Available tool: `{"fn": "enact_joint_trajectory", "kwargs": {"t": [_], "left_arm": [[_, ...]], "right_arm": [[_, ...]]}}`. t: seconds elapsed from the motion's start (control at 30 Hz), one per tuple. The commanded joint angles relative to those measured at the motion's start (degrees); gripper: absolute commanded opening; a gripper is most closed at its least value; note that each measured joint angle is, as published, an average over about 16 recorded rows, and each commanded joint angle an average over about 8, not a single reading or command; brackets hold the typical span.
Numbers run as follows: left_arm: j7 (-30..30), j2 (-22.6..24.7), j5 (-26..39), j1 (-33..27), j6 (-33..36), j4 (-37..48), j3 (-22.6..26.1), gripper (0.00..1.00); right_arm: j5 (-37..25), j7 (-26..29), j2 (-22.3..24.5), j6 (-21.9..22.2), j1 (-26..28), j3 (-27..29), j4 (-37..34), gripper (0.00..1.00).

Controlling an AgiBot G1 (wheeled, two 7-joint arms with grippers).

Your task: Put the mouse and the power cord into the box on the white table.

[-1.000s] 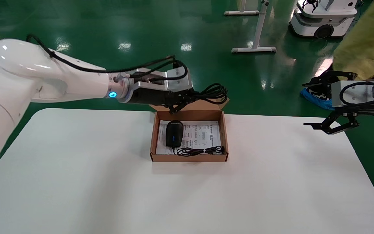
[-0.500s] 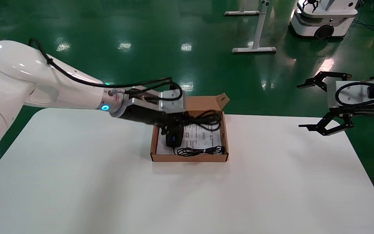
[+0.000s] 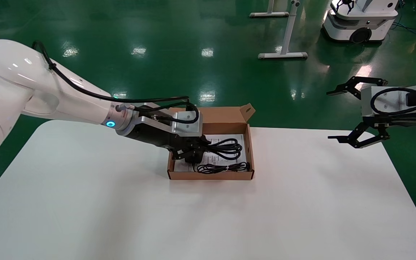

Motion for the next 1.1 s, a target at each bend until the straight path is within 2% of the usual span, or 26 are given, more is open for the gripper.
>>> {"fn": "enact_joint_trajectory", "kwargs": {"t": [0.03, 0.3, 1.1], "left_arm": [[0.1, 0.1, 0.1, -0.1, 0.1, 0.1, 0.1, 1.00], [-1.8, -2.3, -2.0, 2.3, 0.7, -3.4, -2.4, 1.00], [-14.9, -19.1, -16.2, 19.3, 6.5, -28.0, -19.6, 1.00]], "right_arm": [[0.0, 0.0, 0.0, 0.0, 0.0, 0.0, 0.0, 1.00], [2.3, 2.9, 0.9, -0.1, -2.6, 1.3, 3.5, 1.00], [21.1, 27.0, 8.4, -0.6, -23.6, 12.1, 32.9, 1.00]]}}
